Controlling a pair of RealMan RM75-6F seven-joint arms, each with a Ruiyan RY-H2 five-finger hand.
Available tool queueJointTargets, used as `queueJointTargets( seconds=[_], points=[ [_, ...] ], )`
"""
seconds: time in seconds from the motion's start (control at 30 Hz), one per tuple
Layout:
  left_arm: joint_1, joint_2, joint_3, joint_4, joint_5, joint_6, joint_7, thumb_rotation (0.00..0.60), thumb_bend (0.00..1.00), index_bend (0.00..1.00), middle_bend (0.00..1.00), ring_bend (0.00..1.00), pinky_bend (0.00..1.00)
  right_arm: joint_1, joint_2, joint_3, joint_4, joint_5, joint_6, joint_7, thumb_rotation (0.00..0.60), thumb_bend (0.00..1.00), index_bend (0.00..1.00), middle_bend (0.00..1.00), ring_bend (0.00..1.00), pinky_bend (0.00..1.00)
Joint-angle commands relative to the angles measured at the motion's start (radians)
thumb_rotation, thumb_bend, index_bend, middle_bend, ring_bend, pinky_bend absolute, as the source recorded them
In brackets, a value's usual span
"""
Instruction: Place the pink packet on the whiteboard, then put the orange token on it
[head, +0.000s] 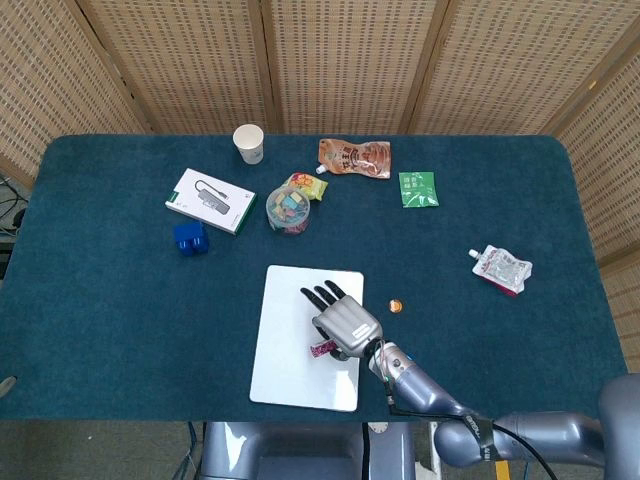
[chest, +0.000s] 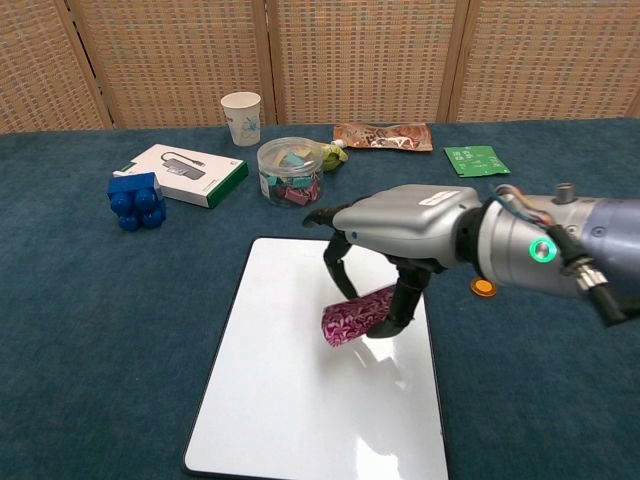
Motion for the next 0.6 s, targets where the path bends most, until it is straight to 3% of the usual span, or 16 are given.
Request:
queueJointTargets(
  seconds=[0.03, 0.13, 0.5, 0.6],
  points=[
    [-0.001, 0.002, -0.001, 0.004, -0.003, -0.003, -0.007, 0.600, 0.04, 0.00, 0.00, 0.00, 0.00, 0.082, -0.069, 0.014, 0.006, 0.144, 0.070, -0.106, 0.600, 0.05, 0.13, 0.00, 0.00, 0.00],
    [-0.002, 0.003, 0.000, 0.007, -0.002, -0.007, -0.012, 0.600, 0.05, 0.00, 0.00, 0.00, 0.00, 0.101, -0.071, 0.015, 0.001, 0.199, 0.094, -0.122, 0.600, 0.00, 0.00, 0.00, 0.00, 0.00],
    [-0.003, 0.002, 0.003, 0.007, 0.002, -0.009, -0.012, 0.600, 0.05, 0.00, 0.00, 0.00, 0.00, 0.098, 0.016, 0.011, -0.034, 0.211, 0.142, -0.053, 0.600, 0.00, 0.00, 0.00, 0.00, 0.00],
    [-0.002, 0.002, 0.002, 0.006, 0.001, -0.006, -0.010, 0.600, 0.05, 0.00, 0.00, 0.00, 0.00, 0.072, 0.049, 0.000, -0.007, 0.176, 0.139, 0.004, 0.600, 0.03, 0.09, 0.00, 0.00, 0.00]
  ],
)
